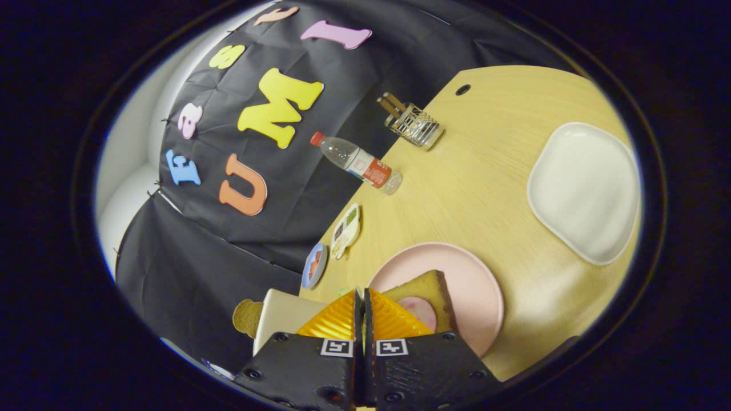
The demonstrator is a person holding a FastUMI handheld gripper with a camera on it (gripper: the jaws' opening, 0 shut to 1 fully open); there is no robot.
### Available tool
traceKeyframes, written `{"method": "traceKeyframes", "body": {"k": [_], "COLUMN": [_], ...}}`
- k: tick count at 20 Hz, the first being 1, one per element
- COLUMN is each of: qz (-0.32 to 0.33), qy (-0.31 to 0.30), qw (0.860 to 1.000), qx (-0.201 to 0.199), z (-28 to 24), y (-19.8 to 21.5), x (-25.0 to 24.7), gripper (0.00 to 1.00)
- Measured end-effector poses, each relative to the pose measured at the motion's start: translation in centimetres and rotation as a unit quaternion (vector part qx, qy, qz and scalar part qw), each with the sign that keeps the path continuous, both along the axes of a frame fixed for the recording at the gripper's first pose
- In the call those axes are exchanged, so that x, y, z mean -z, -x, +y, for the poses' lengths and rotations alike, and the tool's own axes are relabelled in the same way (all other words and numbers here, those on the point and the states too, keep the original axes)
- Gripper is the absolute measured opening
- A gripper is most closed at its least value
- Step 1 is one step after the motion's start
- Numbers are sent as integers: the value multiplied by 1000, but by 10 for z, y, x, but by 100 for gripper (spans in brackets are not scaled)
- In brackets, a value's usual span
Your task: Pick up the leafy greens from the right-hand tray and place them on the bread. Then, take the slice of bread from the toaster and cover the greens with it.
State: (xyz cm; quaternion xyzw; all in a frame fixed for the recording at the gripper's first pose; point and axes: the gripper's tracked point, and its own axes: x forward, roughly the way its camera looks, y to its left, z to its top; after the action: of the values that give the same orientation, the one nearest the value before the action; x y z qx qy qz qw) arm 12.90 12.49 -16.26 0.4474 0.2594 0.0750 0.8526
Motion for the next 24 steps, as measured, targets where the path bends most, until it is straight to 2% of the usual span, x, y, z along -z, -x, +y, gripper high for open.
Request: {"method": "traceKeyframes", "body": {"k": [3, 6, 7, 10, 11, 12, 15, 16, 20, 24], "qz": [1, -7, -11, -25, -31, -40, -69, -79, -122, -170], "qy": [33, 66, 79, 130, 148, 168, 231, 252, 304, 318], "qw": [999, 998, 997, 991, 988, 985, 970, 964, 943, 931], "qx": [8, 6, 5, 4, 5, 10, 29, 37, 63, 61], "z": [-7, -11, -12, -12, -12, -15, -24, -27, -21, 29], "y": [1, 4, 3, 7, 9, 10, 13, 14, 23, 35], "x": [12, 15, 16, 14, 12, 6, -12, -19, -61, -112], "gripper": [1, 12, 24, 46, 56, 61, 90, 94, 95, 96]}}
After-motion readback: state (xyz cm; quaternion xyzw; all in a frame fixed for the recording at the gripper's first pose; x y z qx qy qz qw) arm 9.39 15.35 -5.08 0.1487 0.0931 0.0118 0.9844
